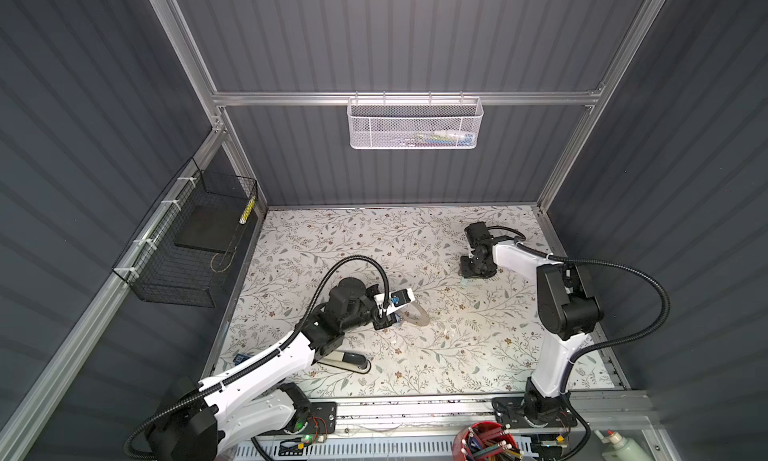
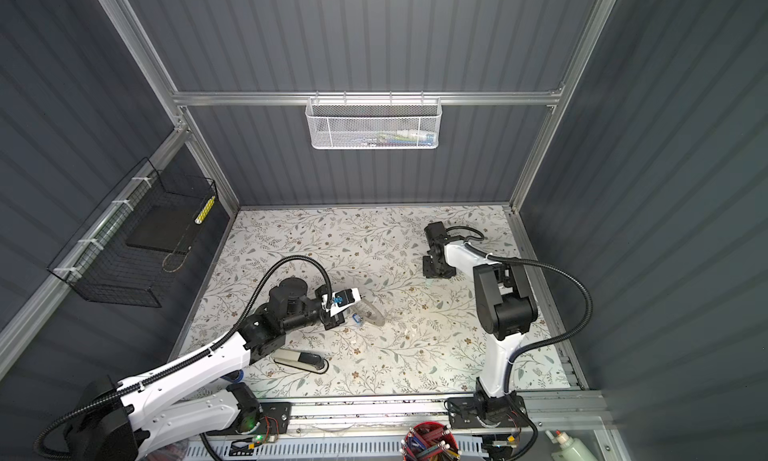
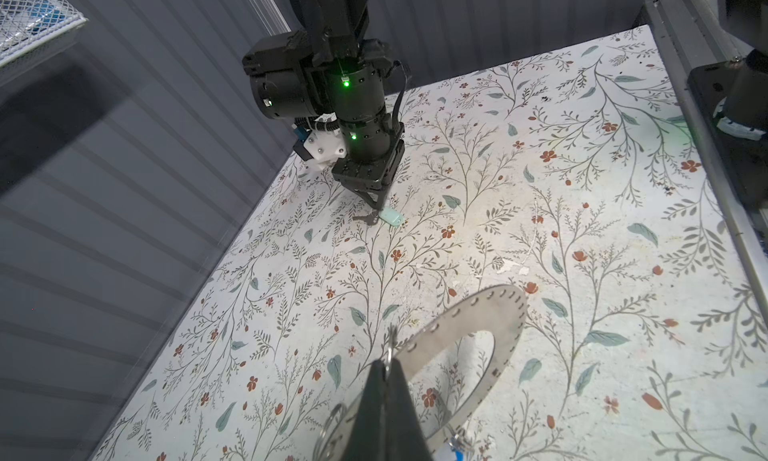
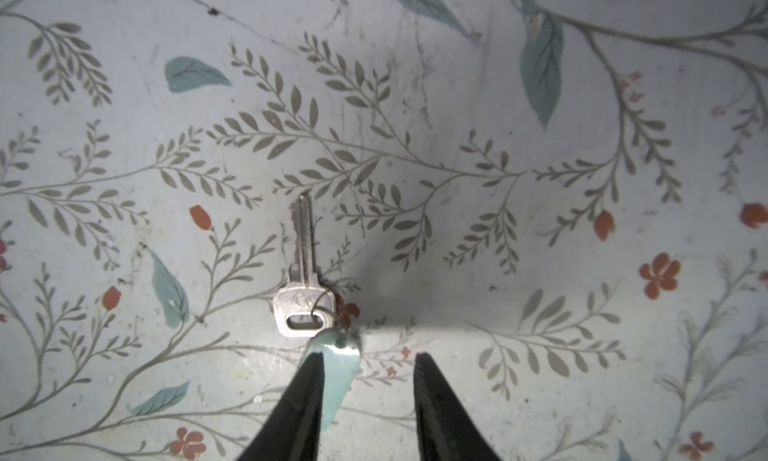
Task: Put the keys on the keyring
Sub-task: 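Grasp the green-tagged key by its ring with the right gripper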
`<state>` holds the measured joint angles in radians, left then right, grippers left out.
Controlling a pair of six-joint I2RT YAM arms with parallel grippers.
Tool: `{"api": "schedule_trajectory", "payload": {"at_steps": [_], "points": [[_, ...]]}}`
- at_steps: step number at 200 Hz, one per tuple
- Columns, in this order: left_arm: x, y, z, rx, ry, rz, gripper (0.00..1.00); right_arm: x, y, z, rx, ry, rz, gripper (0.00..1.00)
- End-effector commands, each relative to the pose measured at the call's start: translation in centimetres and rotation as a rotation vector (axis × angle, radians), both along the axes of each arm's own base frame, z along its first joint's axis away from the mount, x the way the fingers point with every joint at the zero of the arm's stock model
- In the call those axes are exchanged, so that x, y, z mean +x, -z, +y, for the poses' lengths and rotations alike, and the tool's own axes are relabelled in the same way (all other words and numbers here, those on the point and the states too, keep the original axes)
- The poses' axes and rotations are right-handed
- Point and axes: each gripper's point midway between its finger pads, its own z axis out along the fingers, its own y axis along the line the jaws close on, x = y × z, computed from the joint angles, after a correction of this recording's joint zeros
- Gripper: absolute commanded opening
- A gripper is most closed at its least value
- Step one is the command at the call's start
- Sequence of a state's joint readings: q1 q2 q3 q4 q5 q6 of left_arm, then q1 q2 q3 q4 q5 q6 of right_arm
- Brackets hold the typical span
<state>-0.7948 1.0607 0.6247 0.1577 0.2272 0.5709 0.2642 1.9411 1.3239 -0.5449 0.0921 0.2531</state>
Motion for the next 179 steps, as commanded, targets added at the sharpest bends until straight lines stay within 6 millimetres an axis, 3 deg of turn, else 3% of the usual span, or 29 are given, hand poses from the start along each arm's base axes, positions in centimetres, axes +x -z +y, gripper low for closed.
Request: {"api": "schedule_trajectory", "payload": {"at_steps": [1,84,179], "points": [[0.5,-0.6,0.0,-0.011,-0.012,-0.015,0.0,0.2,0.4,-0.2,-0.017,-0.008,0.038,0.37],[0.7,-0.1,0.1,0.012,-0.014,-0.018,0.0,0.5,1.6,0.0,-0.015,-0.002,0.089,0.28],[0.7,-0.2,-0.1,0.016,-0.007,-0.023,0.0,-1.1,0.9,1.4,0.047,-0.052,0.067,0.07]]}}
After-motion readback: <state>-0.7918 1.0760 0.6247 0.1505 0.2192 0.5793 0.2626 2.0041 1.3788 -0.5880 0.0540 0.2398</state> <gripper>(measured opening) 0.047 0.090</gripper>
